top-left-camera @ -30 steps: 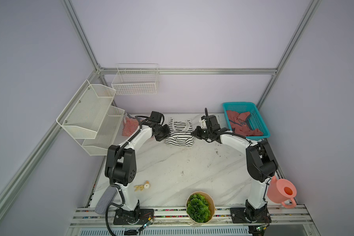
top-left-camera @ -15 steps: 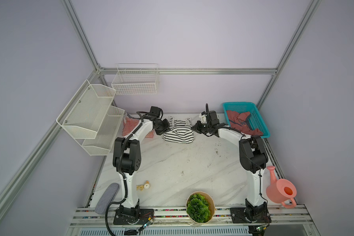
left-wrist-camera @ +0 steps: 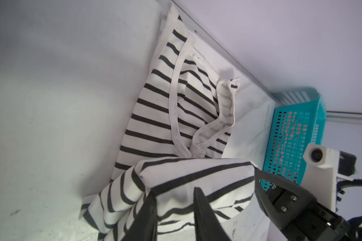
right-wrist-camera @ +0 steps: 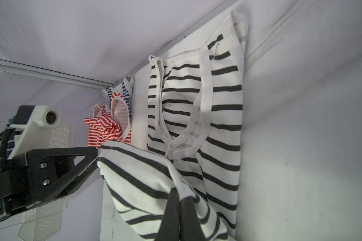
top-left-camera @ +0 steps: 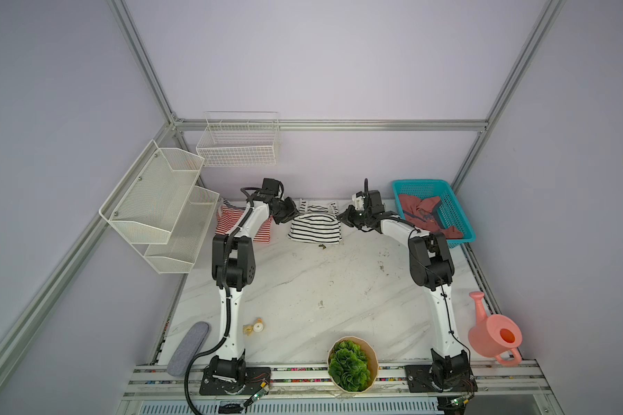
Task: Fold and stack tank tops
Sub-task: Fold the tank top at the top-center of the table.
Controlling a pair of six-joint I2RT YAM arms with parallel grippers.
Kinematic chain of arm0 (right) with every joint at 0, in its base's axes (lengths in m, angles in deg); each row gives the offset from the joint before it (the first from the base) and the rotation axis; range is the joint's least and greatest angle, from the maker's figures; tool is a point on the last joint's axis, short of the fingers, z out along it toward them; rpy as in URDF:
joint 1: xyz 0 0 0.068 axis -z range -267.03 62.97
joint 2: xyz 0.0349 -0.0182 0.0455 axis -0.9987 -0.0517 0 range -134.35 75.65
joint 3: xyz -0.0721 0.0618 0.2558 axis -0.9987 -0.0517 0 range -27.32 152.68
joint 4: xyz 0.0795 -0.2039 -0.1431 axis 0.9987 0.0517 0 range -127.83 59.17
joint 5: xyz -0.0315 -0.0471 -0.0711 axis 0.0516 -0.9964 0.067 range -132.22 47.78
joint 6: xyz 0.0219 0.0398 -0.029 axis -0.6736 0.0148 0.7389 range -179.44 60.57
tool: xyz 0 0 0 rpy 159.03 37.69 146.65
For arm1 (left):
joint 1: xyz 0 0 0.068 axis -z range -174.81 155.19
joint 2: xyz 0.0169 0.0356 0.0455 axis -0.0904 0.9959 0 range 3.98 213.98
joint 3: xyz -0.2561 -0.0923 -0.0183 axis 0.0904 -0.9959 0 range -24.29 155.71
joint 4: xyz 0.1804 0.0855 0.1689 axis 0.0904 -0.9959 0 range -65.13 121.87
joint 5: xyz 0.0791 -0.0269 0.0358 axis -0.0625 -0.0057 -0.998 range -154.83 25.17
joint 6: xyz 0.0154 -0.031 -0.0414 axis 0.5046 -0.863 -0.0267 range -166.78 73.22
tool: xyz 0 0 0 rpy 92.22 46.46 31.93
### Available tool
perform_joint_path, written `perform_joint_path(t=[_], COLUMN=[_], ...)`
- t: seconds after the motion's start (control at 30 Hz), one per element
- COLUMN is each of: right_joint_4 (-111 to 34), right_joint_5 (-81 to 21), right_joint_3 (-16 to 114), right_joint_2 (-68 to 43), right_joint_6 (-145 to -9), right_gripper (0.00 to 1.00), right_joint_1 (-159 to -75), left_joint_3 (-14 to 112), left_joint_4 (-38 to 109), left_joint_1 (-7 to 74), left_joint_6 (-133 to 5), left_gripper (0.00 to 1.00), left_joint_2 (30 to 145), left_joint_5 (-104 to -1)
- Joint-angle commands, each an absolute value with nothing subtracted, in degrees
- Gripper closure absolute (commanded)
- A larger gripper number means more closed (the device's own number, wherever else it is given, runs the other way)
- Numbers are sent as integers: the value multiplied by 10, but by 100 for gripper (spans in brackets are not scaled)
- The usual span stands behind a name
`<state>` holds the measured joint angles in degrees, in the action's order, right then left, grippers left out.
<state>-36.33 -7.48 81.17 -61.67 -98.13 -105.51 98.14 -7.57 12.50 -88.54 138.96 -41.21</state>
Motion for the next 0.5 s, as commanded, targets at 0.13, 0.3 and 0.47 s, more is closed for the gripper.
perform_joint_path(t=[0.13,0.3,0.47], right_joint_4=[-448,-500,-548], right_joint_5=[-44,-47,-44], right_joint_3=[866,846,776], right_joint_2=[-666,-639,-588], right_joint_6=[-1054,-1089,-1098], right_gripper=[55,54,70], right_joint_1=[-1030,-1022,-1027], left_joint_3=[1064,1132,1078], left_joint_4=[9,33,49], left_joint_1=[96,87,89], left_joint_6=[-950,-960,-959], left_gripper=[61,46,50], left_joint_2=[1419,1438,1397], left_joint_5=[-399,-398,-363])
